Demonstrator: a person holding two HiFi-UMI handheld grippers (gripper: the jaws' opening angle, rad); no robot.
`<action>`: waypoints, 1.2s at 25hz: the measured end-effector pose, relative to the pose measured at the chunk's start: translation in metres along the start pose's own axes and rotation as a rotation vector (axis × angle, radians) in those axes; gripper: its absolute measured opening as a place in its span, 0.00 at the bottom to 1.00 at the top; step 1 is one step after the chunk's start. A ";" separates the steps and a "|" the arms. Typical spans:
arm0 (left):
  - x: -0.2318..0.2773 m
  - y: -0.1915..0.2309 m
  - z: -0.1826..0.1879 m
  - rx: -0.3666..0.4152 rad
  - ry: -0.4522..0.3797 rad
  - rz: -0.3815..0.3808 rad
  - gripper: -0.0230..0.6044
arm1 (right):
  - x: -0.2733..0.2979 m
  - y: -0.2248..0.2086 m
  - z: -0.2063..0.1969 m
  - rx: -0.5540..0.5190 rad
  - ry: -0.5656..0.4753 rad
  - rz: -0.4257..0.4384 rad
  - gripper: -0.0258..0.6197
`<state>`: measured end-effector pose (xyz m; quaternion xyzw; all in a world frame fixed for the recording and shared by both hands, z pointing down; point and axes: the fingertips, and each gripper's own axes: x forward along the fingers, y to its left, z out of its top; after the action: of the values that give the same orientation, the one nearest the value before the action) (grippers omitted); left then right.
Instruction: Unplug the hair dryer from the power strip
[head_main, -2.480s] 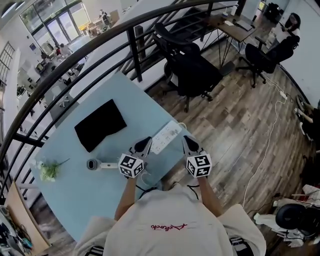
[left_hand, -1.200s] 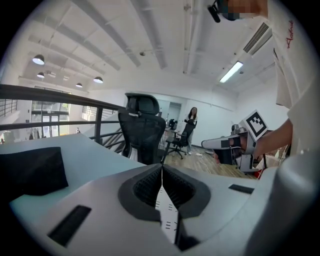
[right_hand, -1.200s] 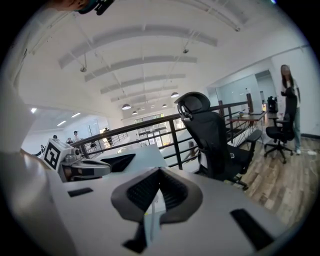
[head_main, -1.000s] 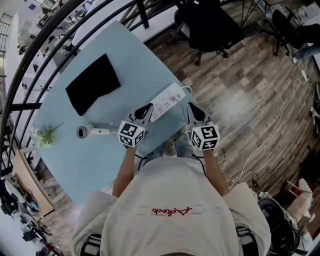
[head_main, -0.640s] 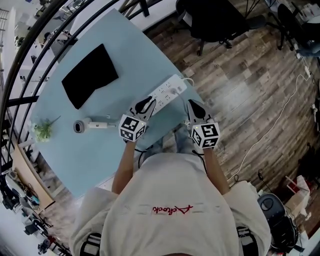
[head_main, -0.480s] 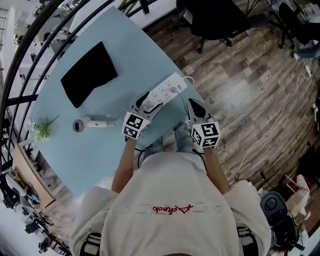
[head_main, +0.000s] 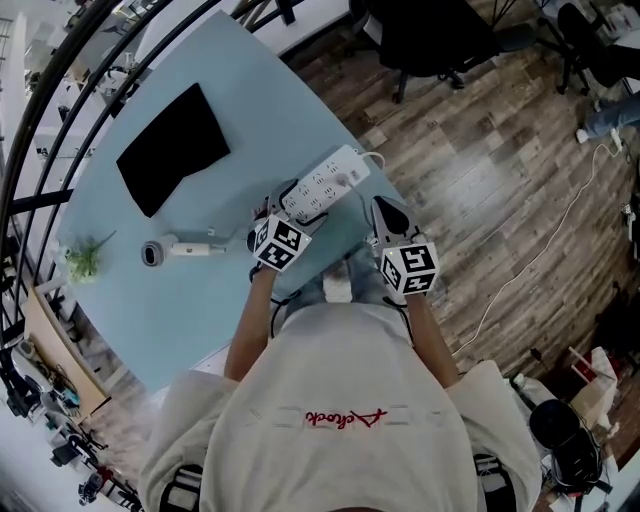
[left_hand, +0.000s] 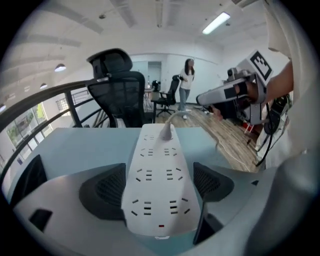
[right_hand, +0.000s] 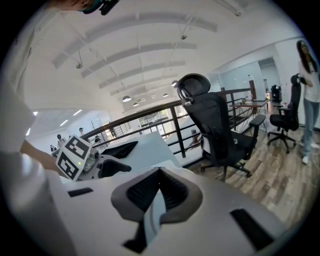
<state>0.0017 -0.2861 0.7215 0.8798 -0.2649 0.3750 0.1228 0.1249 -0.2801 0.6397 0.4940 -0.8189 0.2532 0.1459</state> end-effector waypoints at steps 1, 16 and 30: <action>0.004 -0.001 -0.001 0.023 0.030 -0.005 0.68 | 0.001 0.000 0.000 -0.002 0.002 0.004 0.07; 0.025 -0.003 -0.007 0.009 0.194 -0.109 0.72 | 0.015 0.004 0.005 -0.021 0.015 0.042 0.07; 0.026 -0.003 -0.008 -0.005 0.230 -0.133 0.73 | 0.037 0.027 -0.004 -0.101 0.045 0.164 0.38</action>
<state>0.0135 -0.2905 0.7464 0.8465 -0.1911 0.4636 0.1789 0.0834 -0.2949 0.6539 0.4114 -0.8648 0.2338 0.1679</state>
